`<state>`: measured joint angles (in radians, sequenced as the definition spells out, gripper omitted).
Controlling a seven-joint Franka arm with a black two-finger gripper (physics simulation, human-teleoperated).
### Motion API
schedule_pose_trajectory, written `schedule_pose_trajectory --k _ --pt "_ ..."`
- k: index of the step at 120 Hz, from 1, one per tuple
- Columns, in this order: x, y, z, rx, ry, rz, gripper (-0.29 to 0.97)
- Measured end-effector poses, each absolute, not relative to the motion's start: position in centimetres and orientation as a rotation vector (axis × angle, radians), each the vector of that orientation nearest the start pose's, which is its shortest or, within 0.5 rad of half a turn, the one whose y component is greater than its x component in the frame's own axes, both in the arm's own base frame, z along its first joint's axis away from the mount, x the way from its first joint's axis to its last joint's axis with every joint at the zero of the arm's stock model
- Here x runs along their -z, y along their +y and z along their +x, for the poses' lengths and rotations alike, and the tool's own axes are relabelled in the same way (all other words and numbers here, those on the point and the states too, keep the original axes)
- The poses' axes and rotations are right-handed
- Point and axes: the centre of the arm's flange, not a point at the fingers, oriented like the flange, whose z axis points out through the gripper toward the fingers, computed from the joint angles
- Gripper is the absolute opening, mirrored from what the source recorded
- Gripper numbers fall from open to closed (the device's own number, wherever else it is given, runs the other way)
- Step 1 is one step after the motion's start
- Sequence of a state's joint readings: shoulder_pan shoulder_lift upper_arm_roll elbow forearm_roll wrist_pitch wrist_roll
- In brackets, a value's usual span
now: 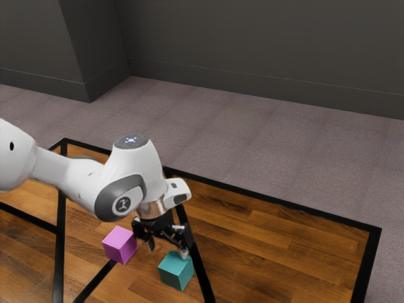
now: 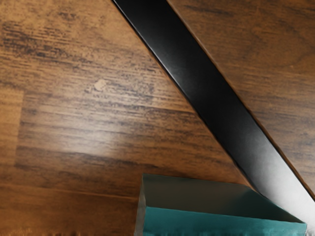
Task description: Pick up the blue block with one arm, and put the blue block on the pink block with one arm
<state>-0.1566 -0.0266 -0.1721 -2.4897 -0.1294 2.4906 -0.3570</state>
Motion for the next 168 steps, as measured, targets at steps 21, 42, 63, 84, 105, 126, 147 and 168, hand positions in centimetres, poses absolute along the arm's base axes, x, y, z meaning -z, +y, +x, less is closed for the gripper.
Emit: schedule_pose_trajectory --k 21,42,63,84,105,126,147,168 --pt "-29.9 -17.3 43.5 0.012 -0.157 -3.218 0.68" --pt "-29.5 -20.3 41.8 -0.006 -0.098 -3.231 0.68" --pt "-31.5 -20.1 45.0 0.052 -0.175 -3.256 0.68" --pt "-32.0 -17.8 46.6 0.027 -0.276 -3.246 0.68" --pt "-30.4 -15.0 47.3 -0.041 -0.386 -3.225 0.68" --pt "-29.2 -15.2 46.2 -0.072 -0.377 -3.215 0.68" --pt "-28.3 -17.4 44.9 -0.087 -0.31 -3.219 0.68" --pt "-27.5 -15.5 44.8 -0.091 -0.386 -3.209 0.68"
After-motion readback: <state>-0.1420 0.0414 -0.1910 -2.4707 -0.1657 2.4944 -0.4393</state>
